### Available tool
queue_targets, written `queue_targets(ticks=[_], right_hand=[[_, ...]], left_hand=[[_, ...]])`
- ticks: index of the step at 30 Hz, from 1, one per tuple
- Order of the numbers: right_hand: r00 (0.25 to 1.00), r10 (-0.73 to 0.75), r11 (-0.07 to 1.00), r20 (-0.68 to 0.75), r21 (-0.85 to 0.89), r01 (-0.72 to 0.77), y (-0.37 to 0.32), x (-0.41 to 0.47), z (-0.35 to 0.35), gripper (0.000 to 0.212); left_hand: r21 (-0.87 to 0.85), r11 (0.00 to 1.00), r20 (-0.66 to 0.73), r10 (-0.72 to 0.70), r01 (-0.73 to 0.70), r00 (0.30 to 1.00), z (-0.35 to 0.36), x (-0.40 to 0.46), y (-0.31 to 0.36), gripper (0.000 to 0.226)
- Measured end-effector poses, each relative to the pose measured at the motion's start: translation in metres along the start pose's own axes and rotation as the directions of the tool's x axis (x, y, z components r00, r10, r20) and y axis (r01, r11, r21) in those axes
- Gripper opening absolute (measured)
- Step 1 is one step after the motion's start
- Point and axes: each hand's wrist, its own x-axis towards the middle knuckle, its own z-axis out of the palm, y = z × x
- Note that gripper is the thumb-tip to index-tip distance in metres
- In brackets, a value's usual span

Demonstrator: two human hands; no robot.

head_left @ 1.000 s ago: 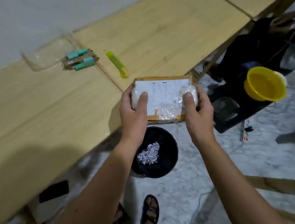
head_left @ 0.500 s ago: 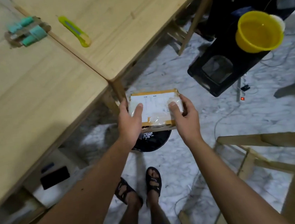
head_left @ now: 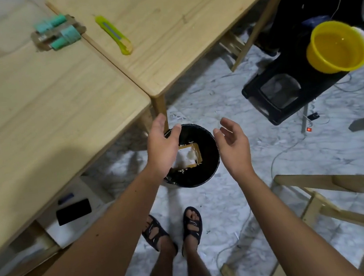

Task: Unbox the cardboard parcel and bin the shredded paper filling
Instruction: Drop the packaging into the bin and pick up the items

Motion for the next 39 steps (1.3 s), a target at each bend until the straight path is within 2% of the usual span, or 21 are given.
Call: queue_targets(ticks=[4,8,12,17,22,25,29,31,36,39], right_hand=[[0.993,-0.121,0.993,0.008,0.000,0.121,-0.045,0.003,0.015,0.040],[0.957,-0.287,0.958,0.032,0.018,0.286,-0.107,0.014,0.053,0.036],[0.897,-0.428,0.904,0.113,0.037,0.427,-0.162,0.030,0.117,0.036],[0.802,-0.508,0.841,0.314,-0.022,0.540,-0.196,0.058,0.213,0.045],[0.667,-0.614,0.680,0.423,-0.145,0.718,-0.204,0.093,0.283,0.050],[0.571,-0.625,0.557,0.532,-0.209,0.804,-0.206,0.121,0.304,0.058],[0.543,-0.582,0.457,0.605,-0.309,0.834,-0.215,0.154,0.327,0.076],[0.512,-0.571,0.394,0.642,-0.333,0.857,-0.217,0.165,0.336,0.080],[0.464,-0.547,0.342,0.697,-0.319,0.884,-0.221,0.174,0.337,0.074],[0.473,-0.514,0.362,0.716,-0.319,0.876,-0.225,0.172,0.336,0.072]], left_hand=[[-0.037,0.991,0.020,0.126,-0.125,0.992,-0.023,-0.001,0.050,0.059],[-0.086,0.959,-0.135,0.257,-0.270,0.957,-0.079,0.021,0.102,0.053],[0.046,0.939,-0.302,0.338,-0.340,0.892,-0.162,0.051,0.114,0.053],[0.241,0.928,-0.433,0.366,-0.285,0.824,-0.259,0.078,0.083,0.055],[0.351,0.914,-0.416,0.346,-0.203,0.841,-0.313,0.107,0.047,0.057],[0.515,0.844,-0.380,0.382,-0.150,0.842,-0.334,0.123,0.026,0.062],[0.759,0.646,-0.292,0.449,-0.081,0.844,-0.340,0.142,0.012,0.068],[0.820,0.571,-0.297,0.476,-0.034,0.828,-0.336,0.148,0.010,0.069],[0.864,0.503,-0.311,0.481,0.032,0.820,-0.334,0.153,0.011,0.075],[0.867,0.498,-0.310,0.477,0.038,0.822,-0.335,0.154,0.011,0.075]])
